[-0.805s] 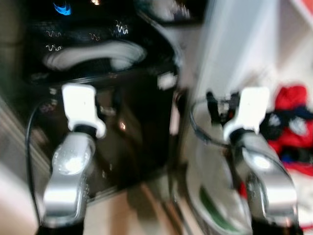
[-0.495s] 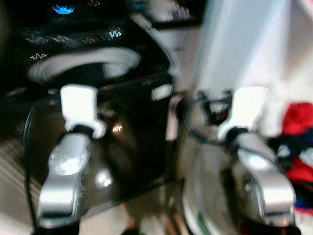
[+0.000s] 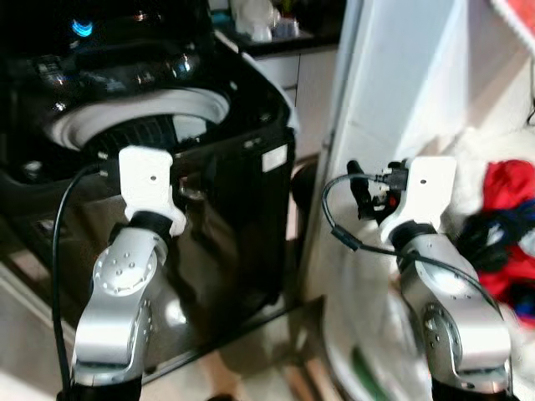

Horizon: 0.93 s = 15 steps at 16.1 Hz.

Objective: Clothes washing

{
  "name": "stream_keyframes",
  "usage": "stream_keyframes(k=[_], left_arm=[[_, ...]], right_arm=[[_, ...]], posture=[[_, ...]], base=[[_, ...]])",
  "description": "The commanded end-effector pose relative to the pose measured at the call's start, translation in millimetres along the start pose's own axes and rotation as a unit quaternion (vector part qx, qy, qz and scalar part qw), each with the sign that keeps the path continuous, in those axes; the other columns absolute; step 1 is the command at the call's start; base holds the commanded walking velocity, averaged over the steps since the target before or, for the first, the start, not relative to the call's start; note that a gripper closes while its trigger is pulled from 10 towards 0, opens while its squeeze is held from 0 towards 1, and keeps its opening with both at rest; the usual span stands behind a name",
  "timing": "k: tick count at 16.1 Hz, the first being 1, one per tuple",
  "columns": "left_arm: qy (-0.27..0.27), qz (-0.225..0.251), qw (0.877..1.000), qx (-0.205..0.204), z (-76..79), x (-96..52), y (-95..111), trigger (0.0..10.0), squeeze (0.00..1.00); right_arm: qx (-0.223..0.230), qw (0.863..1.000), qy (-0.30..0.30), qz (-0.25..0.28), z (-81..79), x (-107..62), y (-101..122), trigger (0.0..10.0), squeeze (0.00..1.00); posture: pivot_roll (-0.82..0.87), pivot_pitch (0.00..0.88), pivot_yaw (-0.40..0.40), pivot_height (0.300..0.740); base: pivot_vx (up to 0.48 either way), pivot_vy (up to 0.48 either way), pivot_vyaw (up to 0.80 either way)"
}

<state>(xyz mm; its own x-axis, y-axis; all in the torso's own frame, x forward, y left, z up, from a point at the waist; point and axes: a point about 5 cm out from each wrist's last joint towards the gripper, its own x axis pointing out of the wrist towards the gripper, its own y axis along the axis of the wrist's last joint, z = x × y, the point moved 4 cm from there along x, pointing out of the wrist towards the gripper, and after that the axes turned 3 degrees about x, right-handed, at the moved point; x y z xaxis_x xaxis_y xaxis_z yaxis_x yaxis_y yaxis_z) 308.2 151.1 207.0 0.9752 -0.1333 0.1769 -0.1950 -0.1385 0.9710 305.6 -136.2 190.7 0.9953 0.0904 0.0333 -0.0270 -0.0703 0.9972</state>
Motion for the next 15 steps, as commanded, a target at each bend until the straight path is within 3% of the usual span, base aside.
stream_keyframes(k=[1,5,7,9,11,15], left_arm=[[-0.01,-0.004,1.0,0.007,1.8,3.8,-1.0,10.0,0.0],[-0.028,-0.016,0.999,0.021,8.3,6.8,-6.2,10.0,0.0],[-0.04,-0.019,0.998,0.033,16.7,6.3,-9.1,10.0,0.0],[-0.034,-0.026,0.999,0.018,18.5,4.4,-12.5,10.0,0.0],[-0.019,-0.024,1.0,-0.001,14.7,2.4,-11.9,10.0,0.0],[-0.014,-0.007,1.0,0.011,7.7,-1.8,-4.3,10.0,0.0]], right_arm=[[0.004,1.0,-0.006,0.005,1.8,-1.2,4.3,10.0,0.0],[0.0,1.0,-0.02,0.005,7.0,-2.0,4.9,10.0,0.0],[0.001,1.0,-0.03,0.003,10.5,-2.6,4.5,10.0,0.0],[-0.007,1.0,-0.021,0.0,8.6,-2.5,3.9,10.0,0.0],[-0.021,1.0,-0.003,-0.006,4.3,-1.5,2.4,10.0,0.0],[-0.024,0.999,0.032,0.007,-4.9,2.7,8.9,10.0,0.0]], posture=[[-0.07,0.0,0.024,0.74],[-0.07,0.0,0.03,0.74],[-0.07,0.0,0.033,0.74],[-0.07,0.0,0.033,0.74],[-0.07,0.0,0.027,0.74],[-0.06,0.0,0.013,0.74]], base=[[0.0,0.45,-0.8],[0.0,0.339,-0.6],[0.0,-0.403,0.0],[0.0,-0.48,0.0],[0.0,0.0,0.0],[0.0,0.0,0.0]])
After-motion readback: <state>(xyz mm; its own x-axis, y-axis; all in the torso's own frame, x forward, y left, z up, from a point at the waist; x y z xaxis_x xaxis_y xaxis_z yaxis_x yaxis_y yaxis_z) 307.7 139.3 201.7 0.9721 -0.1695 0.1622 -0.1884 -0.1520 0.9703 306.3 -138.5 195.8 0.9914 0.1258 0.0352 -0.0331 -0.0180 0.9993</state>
